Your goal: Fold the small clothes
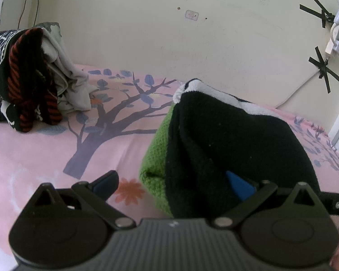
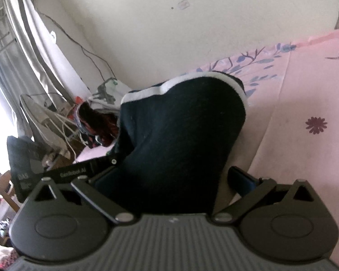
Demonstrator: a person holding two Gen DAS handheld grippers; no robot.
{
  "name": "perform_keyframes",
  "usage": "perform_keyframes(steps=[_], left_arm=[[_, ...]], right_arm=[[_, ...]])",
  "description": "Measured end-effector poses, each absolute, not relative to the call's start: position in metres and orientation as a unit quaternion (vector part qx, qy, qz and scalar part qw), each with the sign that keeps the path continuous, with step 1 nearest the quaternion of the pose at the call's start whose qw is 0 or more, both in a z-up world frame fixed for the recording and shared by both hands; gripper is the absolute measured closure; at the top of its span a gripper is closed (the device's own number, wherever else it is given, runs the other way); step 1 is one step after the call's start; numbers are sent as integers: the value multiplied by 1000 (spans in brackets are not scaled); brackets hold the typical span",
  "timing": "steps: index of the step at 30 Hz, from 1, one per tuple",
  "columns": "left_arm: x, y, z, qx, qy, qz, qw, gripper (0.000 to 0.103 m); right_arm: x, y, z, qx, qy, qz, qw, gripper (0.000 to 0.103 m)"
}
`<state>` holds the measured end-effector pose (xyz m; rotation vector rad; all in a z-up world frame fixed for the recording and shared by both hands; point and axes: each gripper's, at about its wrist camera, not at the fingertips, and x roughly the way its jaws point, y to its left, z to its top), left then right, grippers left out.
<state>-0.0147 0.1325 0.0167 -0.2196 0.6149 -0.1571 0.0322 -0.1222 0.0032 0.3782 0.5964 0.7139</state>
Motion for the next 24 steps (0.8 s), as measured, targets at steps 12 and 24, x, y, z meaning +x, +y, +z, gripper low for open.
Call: perform_keyframes(steps=[12, 24], left_arm=[[-14, 136, 15, -123, 303, -83, 941, 0], [-15, 136, 15, -129, 302, -84, 941, 0]], right_arm=[[34, -128, 1, 199, 282, 348, 872, 6], [34, -127, 1, 198, 280, 347, 873, 6]])
